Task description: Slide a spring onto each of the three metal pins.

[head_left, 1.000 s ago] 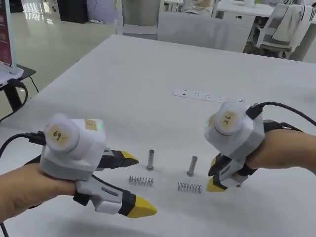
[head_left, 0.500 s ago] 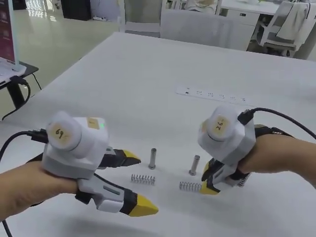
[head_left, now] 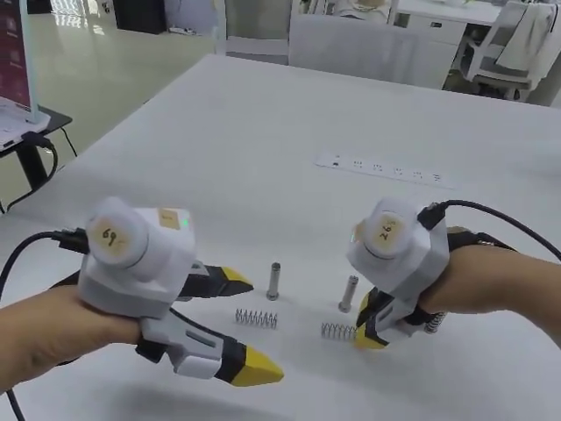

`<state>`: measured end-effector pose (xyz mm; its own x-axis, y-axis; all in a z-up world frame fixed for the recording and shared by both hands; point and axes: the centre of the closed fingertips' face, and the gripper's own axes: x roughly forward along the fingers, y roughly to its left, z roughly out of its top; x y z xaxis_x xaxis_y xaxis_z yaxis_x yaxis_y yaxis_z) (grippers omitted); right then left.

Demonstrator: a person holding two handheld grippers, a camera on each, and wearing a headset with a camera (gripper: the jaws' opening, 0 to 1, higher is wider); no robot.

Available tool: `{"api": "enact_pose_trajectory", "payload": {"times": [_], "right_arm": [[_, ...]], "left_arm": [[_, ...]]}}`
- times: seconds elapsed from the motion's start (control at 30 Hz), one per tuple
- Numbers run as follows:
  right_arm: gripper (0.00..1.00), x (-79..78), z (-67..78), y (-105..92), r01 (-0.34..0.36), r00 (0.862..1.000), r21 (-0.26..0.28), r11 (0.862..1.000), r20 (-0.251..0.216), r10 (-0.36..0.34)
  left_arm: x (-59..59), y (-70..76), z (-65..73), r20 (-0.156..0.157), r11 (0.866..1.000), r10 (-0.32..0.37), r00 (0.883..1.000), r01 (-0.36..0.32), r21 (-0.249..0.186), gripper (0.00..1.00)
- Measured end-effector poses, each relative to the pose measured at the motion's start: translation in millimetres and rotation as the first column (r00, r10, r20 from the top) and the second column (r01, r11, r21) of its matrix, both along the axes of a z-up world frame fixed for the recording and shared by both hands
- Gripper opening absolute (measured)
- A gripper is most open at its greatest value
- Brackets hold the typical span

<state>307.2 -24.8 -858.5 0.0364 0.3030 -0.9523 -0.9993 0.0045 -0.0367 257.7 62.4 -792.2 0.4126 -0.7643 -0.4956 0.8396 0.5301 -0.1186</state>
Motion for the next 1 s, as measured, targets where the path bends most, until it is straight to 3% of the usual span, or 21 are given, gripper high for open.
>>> {"api": "enact_pose_trajectory", "payload": {"times": [0.53,1.0], "right_arm": [[0.08,-2.8,-3.3,-1.8,-0.002,1.0,-0.015,1.0,0.006,0.002],[0.08,-12.0,21.6,-0.1,-0.008,1.0,0.008,1.0,0.021,0.008]], "left_arm": [[-1.3,-2.7,1.7,0.003,1.0,-0.007,1.0,0.007,-0.002,0.64],[-2.6,-8.5,2.9,0.022,1.0,-0.029,0.999,0.029,0.009,0.6]]}}
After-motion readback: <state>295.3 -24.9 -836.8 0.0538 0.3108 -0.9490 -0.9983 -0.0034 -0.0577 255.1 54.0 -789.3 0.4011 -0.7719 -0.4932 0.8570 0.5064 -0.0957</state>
